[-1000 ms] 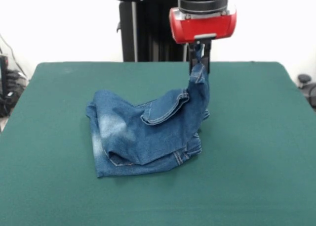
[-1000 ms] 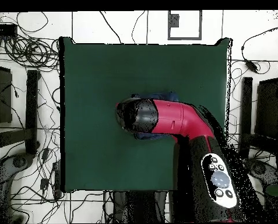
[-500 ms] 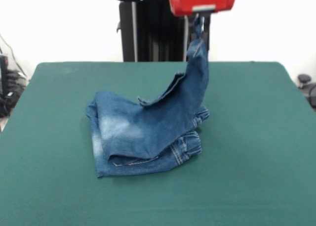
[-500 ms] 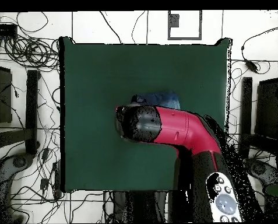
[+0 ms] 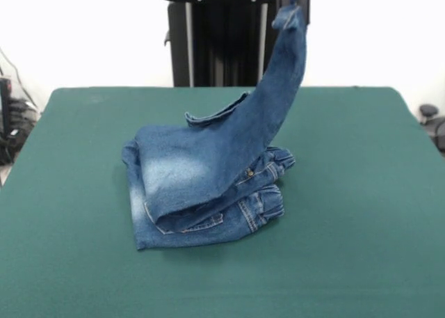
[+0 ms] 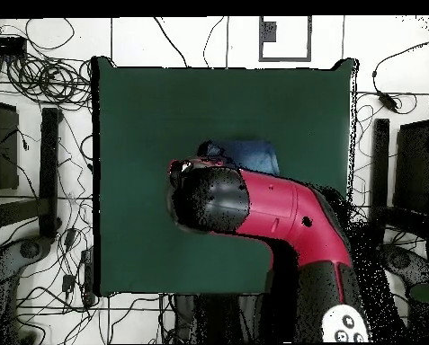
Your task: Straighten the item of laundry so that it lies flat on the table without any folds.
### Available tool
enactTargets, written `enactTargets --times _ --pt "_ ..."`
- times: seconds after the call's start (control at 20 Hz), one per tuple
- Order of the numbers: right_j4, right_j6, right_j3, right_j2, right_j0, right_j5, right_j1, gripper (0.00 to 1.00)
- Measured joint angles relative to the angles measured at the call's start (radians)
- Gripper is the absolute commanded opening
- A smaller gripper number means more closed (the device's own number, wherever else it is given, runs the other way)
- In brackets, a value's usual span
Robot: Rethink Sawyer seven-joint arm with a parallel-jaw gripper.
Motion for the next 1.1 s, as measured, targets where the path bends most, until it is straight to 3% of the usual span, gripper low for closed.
enactTargets --times 1.1 --pt "0.047 0.000 0.044 -0.016 0.020 0.001 -0.018 0.00"
